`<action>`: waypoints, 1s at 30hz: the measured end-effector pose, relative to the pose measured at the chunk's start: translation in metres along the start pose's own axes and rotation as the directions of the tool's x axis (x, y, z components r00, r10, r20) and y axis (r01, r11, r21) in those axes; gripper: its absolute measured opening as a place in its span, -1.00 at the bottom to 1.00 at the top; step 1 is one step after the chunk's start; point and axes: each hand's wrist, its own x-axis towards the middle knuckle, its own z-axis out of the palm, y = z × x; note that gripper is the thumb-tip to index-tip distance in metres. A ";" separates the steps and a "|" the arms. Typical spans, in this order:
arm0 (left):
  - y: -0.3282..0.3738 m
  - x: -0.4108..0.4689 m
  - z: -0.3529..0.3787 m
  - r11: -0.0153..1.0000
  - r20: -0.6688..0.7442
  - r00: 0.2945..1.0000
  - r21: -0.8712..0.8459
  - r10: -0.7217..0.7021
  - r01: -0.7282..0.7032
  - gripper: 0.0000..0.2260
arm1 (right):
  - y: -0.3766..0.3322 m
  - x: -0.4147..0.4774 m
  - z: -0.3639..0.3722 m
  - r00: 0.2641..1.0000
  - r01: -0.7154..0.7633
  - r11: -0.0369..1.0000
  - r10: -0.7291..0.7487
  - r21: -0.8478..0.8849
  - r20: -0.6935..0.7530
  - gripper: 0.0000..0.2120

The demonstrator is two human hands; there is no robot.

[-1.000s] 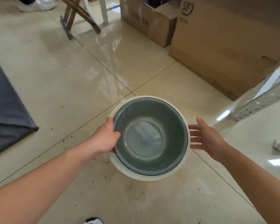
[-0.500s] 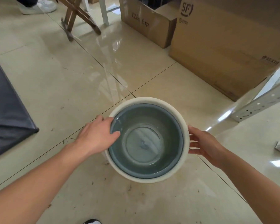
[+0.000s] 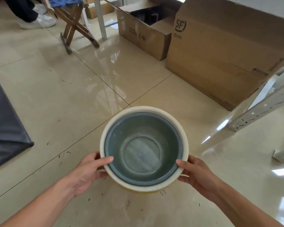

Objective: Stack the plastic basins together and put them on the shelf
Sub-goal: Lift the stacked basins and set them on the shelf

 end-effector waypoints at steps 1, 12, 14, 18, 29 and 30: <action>0.006 0.000 -0.001 0.999 0.009 1.000 -0.042 0.019 -0.018 0.01 | -0.006 -0.002 0.000 1.000 0.010 0.999 -0.011 0.035 0.006 -0.39; 0.156 -0.034 0.036 0.905 0.059 0.912 -0.168 0.405 -0.391 -0.10 | -0.153 -0.051 -0.001 0.916 0.400 0.900 -0.400 0.172 -0.032 -0.33; 0.193 -0.039 0.051 0.853 0.060 0.867 -0.227 0.495 -0.471 -0.52 | -0.190 -0.062 -0.005 0.883 0.468 0.863 -0.467 0.191 -0.056 -0.26; 0.270 -0.051 0.084 0.762 0.057 0.781 -0.274 0.622 -0.586 -0.86 | -0.265 -0.085 -0.013 0.795 0.603 0.767 -0.600 0.220 -0.088 -0.15; 0.422 -0.058 0.180 0.685 0.102 0.711 -0.393 0.696 -0.614 -0.82 | -0.422 -0.111 -0.063 0.688 0.719 0.616 -0.694 0.321 -0.212 -0.64; 0.431 -0.055 0.190 0.690 0.102 0.718 -0.399 0.688 -0.604 -0.79 | -0.431 -0.110 -0.068 0.697 0.713 0.623 -0.680 0.322 -0.227 -0.64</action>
